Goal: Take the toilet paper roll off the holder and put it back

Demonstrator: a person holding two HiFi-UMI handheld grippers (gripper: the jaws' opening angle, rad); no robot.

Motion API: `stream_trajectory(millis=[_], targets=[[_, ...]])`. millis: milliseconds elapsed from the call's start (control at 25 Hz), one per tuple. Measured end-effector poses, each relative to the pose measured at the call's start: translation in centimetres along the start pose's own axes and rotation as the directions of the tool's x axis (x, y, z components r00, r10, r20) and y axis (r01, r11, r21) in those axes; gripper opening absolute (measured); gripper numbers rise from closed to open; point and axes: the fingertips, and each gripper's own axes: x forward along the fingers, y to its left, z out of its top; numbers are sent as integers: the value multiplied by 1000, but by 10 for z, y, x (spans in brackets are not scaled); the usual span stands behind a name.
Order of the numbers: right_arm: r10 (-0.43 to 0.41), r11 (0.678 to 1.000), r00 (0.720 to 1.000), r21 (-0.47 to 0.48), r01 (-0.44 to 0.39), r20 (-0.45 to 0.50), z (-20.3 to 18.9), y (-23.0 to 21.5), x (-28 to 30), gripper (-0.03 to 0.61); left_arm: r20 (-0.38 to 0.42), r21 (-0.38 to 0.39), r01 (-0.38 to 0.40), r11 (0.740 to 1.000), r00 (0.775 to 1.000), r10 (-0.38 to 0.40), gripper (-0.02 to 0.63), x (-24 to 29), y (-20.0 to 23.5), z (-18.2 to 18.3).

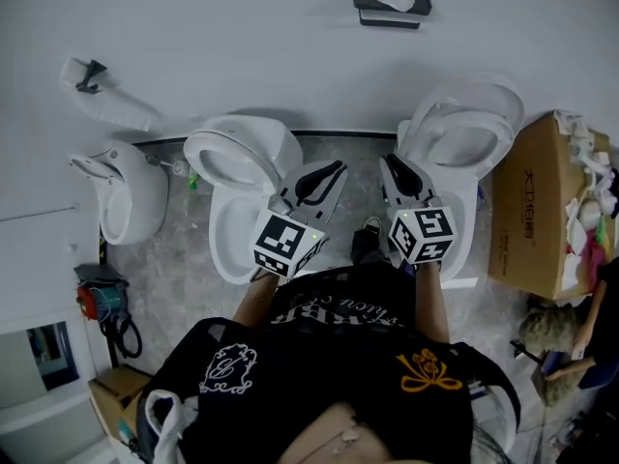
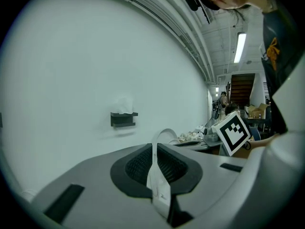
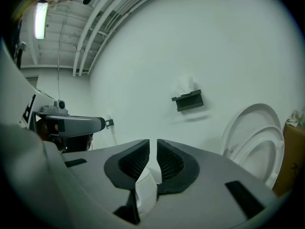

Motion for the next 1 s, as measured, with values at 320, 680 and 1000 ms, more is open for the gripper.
stream_trajectory(millis=[320,680,1000], targets=[[-1,999,1000,-32,1,1,-35,105,-58,60,22,-11,17,1000,1000,-16,44,-108,-31,-31],[-44,998,999,-45,45,22,-55,175,-108,26,51,-30,45,999,998,-43,44,-186,-61,-56],[-91,995,996,-38,91,11,-67,197,-130,12,67,-53,91,994,994,-87,44,-208,-78,-65]])
